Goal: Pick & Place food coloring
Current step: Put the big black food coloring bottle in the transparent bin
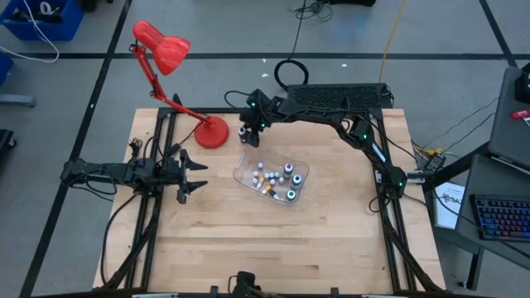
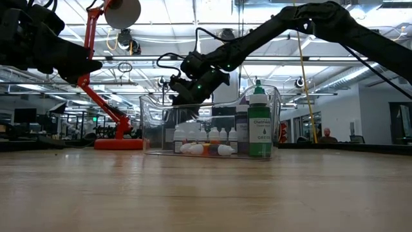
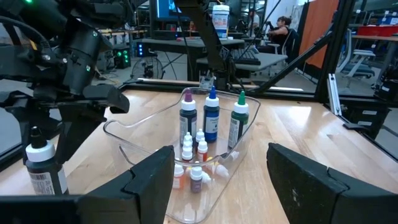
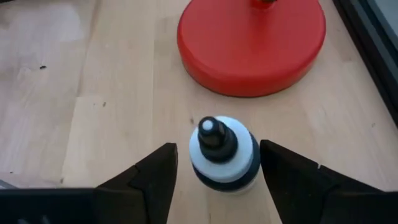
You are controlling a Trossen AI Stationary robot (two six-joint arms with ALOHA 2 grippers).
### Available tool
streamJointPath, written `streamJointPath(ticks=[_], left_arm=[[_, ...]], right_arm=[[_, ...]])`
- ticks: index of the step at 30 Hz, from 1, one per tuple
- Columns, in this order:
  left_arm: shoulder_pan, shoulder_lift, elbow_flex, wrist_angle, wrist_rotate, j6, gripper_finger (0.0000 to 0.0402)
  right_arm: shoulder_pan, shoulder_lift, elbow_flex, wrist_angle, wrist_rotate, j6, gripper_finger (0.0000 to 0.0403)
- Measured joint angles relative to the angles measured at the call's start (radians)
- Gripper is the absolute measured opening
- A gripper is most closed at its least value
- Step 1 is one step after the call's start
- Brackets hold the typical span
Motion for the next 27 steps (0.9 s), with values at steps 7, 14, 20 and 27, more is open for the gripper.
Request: streamJointPath(ticks=[7,14,20,27], left_arm=[[0.0,0.0,0.0,0.0,0.0,0.0,0.0253],[0.0,0.0,0.0,0.0,0.0,0.0,0.0253],[0.0,0.0,0.0,0.0,0.0,0.0,0.0253],[0.0,0.0,0.0,0.0,0.0,0.0,0.0253]], right_arm=[[0.001,0.0,-0.001,0.016,0.0,0.002,0.02],[0.001,0.0,-0.001,0.023,0.0,0.002,0.0145],[0.001,-0.001,0.0,0.037,-0.003,-0.001,0.0105],[0.034,-0.048,-0.003,-0.015,-0.023,-0.038,0.0105]])
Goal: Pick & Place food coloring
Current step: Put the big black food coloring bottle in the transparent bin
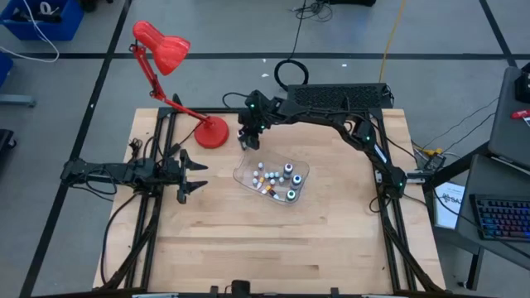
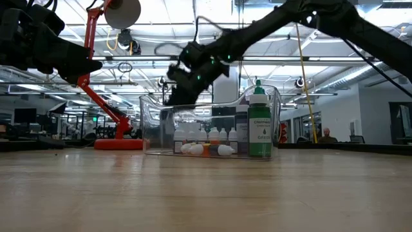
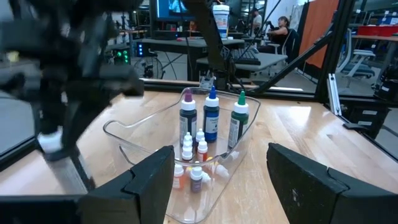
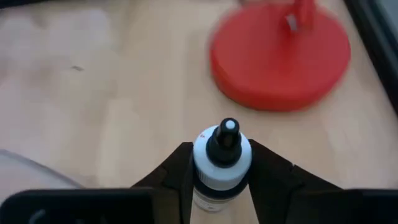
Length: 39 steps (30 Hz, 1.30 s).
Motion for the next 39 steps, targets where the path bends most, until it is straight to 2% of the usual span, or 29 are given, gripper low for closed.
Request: streamJointPath(ticks=[6,11,17,22,25,28,33,39], left_arm=[[0.0,0.0,0.0,0.0,0.001,0.0,0.0253],[0.0,0.0,0.0,0.001,0.001,0.0,0.0253],[0.0,0.0,0.0,-0.003,0.0,0.0,0.0253],[0.0,0.0,0.0,-0.001,0.0,0.0,0.0253],[0.0,0.0,0.0,-0.002,0.0,0.0,0.0253],[0.0,0.0,0.0,-0.001,0.0,0.0,0.0253],[0.0,0.0,0.0,-0.002,0.0,0.0,0.0253],[0.0,0.0,0.0,0.0,0.0,0.0,0.0253]], right_arm=[[0.057,-0.122,0.002,-0.072,0.032,-0.061,0.0105],[0.123,-0.262,0.002,-0.208,0.06,-0.068,0.0105],[0.22,-0.413,0.002,-0.324,0.236,-0.089,0.0105],[0.268,-0.496,-0.018,-0.42,0.264,-0.001,0.0105],[0.303,-0.541,-0.128,-0.417,0.264,0.033,0.0105],[0.328,-0.595,-0.297,-0.349,0.262,0.069,0.0105],[0.364,-0.691,-0.567,-0.144,0.266,0.142,0.0105],[0.409,-0.746,-0.731,0.011,0.264,0.146,0.0105]])
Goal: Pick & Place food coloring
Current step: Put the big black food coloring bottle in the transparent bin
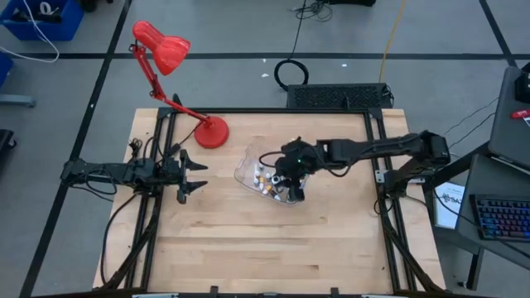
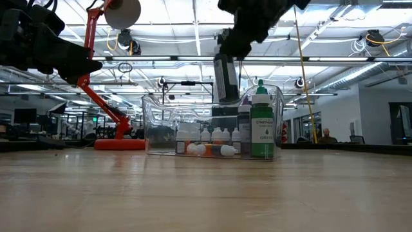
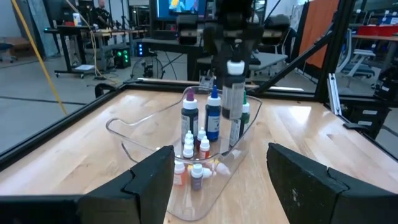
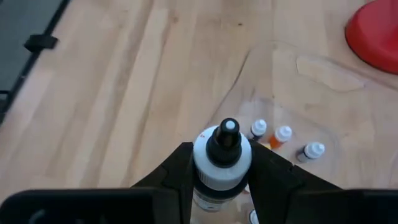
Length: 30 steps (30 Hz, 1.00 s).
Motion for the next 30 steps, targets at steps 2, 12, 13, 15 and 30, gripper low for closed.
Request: streamJointPath(ticks=[2,12,13,15,30], left_arm=[[0.0,0.0,0.0,-0.001,0.0,0.0,0.0253],[0.0,0.0,0.0,0.0,0.0,0.0,0.0253],[0.0,0.0,0.0,0.0,0.0,0.0,0.0253],[0.0,0.0,0.0,0.0,0.0,0.0,0.0253],[0.0,0.0,0.0,0.0,0.0,0.0,0.0253]], right_arm=[[0.004,0.0,-0.033,0.026,0.003,-0.002,0.0105],[-0.018,0.005,-0.128,0.133,-0.001,-0.034,0.0105],[-0.018,0.005,-0.14,0.148,-0.001,-0.035,0.0105],[-0.017,0.005,-0.161,0.168,-0.004,-0.047,0.0105],[-0.018,0.005,-0.279,0.292,-0.005,-0.055,0.0105]])
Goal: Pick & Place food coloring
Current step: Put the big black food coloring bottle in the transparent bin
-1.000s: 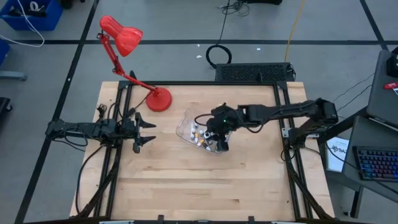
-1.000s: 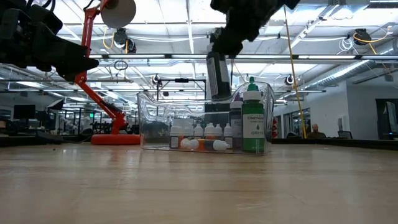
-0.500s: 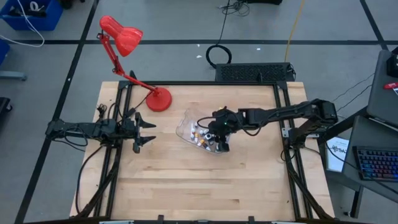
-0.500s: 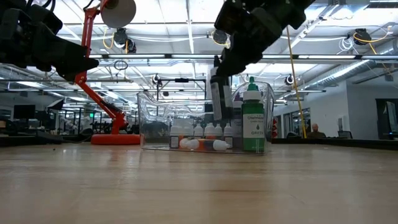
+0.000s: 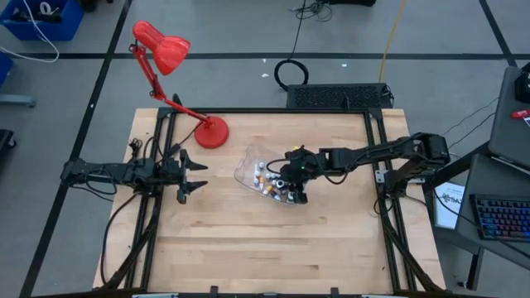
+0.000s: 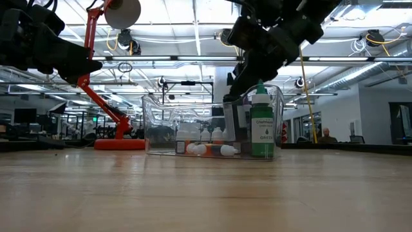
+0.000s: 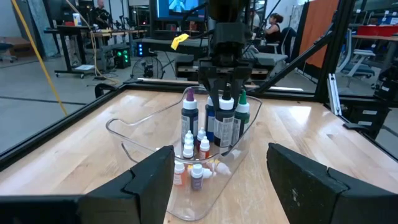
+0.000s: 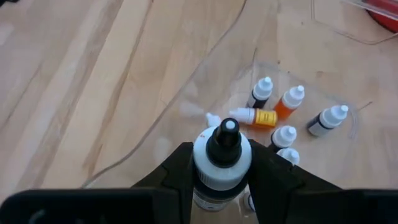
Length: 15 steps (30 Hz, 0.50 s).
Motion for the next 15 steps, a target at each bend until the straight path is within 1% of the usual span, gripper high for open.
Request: streamJointPath(ticks=[9,15], left_arm=[[0.0,0.0,0.0,0.0,0.0,0.0,0.0253],[0.0,0.0,0.0,-0.004,0.0,0.0,0.0253]], right_arm=[[-0.001,0.018,-0.056,0.064,0.0,-0.006,0.0105],[0.0,0.058,-0.055,0.104,-0.002,-0.014,0.0105]])
